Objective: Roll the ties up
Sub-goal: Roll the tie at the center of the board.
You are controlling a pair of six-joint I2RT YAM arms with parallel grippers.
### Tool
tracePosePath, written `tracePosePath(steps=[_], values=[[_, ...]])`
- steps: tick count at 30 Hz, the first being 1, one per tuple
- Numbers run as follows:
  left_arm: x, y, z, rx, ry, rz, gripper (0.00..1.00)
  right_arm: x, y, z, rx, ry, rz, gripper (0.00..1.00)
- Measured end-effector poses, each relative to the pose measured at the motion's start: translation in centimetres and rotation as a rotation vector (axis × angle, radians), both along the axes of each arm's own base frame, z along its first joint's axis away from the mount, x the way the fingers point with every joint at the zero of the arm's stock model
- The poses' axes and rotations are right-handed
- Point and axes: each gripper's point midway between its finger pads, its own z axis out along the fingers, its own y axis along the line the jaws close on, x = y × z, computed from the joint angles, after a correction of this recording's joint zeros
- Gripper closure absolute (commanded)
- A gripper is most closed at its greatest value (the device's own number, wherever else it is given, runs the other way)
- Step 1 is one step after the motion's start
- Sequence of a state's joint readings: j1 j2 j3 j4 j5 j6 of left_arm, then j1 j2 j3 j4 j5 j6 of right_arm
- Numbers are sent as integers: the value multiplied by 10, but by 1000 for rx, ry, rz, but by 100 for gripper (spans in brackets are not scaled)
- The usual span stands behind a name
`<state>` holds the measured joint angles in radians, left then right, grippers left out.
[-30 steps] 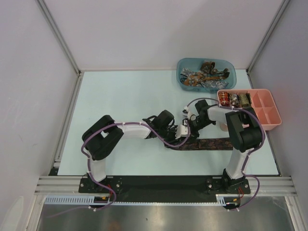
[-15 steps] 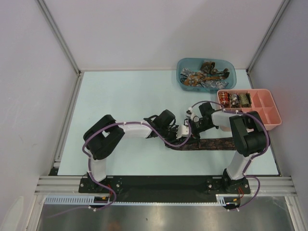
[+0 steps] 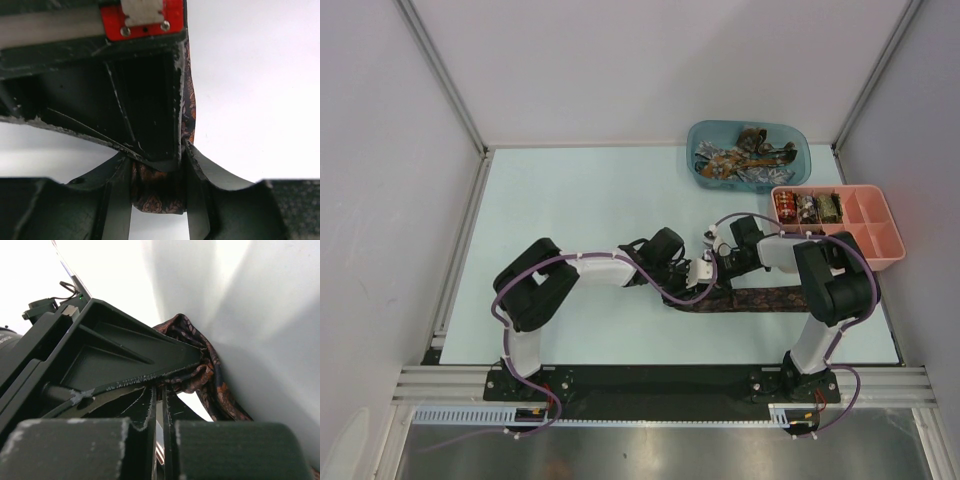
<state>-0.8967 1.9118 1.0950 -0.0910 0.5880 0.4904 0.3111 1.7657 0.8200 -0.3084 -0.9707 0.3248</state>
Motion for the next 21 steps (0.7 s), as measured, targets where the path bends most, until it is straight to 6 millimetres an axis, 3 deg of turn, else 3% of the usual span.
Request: tracePosePath(steps=[7, 14, 17, 21], values=[[1, -2, 1, -7, -7, -2, 64, 2, -8, 1, 5, -12, 7, 100], [1, -3, 1, -16, -14, -1, 31, 2, -14, -1, -11, -5, 10, 100], [0, 2, 0, -15, -12, 6, 22, 2, -20, -4, -34, 5, 6, 100], [-1, 13, 1, -13, -1, 30, 18, 2, -26, -8, -64, 13, 2, 100]])
